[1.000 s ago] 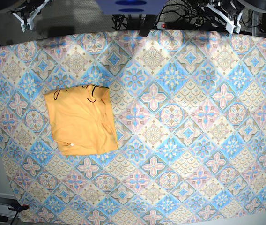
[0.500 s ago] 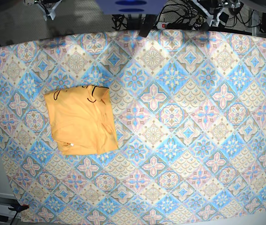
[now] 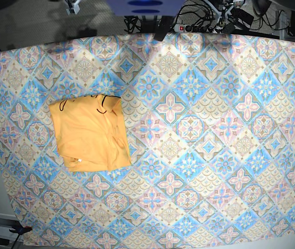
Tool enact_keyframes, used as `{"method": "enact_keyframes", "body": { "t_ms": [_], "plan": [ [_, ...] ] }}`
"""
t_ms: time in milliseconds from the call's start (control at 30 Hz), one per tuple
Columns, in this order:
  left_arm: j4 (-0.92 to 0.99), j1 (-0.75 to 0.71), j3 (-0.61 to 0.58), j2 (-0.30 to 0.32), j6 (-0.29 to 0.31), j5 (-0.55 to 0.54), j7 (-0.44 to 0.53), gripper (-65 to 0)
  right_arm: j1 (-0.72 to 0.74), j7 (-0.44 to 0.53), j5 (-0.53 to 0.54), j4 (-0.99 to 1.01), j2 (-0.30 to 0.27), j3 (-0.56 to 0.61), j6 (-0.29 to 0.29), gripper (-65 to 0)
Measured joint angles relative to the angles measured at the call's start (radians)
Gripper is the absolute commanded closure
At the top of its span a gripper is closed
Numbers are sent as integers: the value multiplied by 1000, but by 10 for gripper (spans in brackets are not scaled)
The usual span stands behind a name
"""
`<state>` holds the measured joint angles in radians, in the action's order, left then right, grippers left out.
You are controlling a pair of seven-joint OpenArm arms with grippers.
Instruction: Fold the T-shirt properly
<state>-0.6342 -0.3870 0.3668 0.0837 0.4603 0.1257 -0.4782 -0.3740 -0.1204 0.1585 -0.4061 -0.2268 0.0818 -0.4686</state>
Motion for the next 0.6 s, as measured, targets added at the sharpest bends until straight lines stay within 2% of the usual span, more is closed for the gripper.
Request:
{"method": "enact_keyframes", "body": {
  "t_ms": [167,233,333,467,500,600],
  "plan": [
    [232,108,-1,-1,-12,104,152,-140,93,120,4,134,8,26,2,-34],
    [302,155,-1,-3,-64,150,228,-140,106,142,4,145,17,29,3,-34],
    [365,198,-1,-3,-151,234,299,-140,116,161,2,154,66,28,10,-34],
    [413,226,-1,-3,-190,307,307,-140,121,162,-1,153,129,29,7,-34],
    [412,226,-1,-4,-201,324,311,-140,122,162,-1,153,136,29,29,-34],
    [412,235,-1,-20,-246,363,306,-140,130,165,-1,154,132,29,160,-34]
  ]
}}
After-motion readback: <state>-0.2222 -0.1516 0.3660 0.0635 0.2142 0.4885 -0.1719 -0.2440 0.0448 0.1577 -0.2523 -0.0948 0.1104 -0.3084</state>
